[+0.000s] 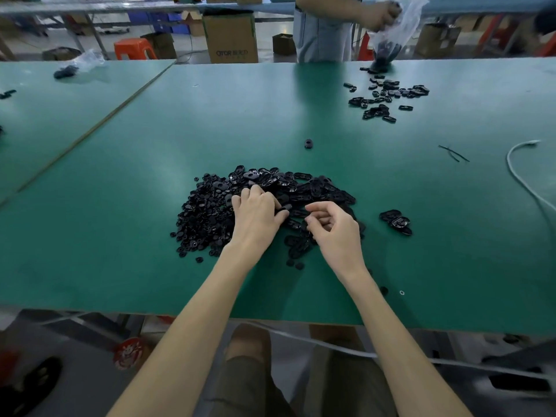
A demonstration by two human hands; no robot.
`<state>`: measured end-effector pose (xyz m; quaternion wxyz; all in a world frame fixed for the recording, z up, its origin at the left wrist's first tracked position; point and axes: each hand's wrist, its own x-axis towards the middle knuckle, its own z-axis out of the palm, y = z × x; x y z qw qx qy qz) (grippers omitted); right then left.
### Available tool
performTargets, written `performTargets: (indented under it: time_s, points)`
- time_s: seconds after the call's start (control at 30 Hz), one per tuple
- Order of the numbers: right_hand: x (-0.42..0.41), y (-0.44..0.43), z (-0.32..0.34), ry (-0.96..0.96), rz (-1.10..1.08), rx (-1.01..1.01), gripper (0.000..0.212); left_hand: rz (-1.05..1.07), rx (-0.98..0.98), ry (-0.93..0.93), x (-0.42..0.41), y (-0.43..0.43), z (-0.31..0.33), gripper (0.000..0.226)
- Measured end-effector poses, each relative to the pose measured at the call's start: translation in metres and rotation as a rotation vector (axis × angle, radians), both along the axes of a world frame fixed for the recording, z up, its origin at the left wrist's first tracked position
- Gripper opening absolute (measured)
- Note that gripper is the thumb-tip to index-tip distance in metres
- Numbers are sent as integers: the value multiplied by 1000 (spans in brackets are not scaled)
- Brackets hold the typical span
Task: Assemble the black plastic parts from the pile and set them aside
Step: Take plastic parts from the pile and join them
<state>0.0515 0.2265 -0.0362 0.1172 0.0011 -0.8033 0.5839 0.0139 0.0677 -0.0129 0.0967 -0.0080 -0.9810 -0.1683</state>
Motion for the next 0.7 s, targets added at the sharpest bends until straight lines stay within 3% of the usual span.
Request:
performTargets:
  time_s: [0.13, 0.3, 0.5, 0.6, 0.7]
  points:
    - [0, 0, 2, -12, -7, -34, 16, -29, 119, 23, 1, -3, 1, 24]
    - [1, 1, 4, 5, -10, -76, 13, -212, 216, 125, 13, -9, 1, 20]
    - [2, 1, 3, 16, 41, -47, 8, -366, 319, 100, 24, -17, 4, 22]
    - [1, 2, 2, 5, 20, -91, 12, -259, 303, 117, 25, -35, 11, 26]
    - [1, 2, 1, 6, 20, -98, 13, 3, 223, 107, 22, -63, 19, 20]
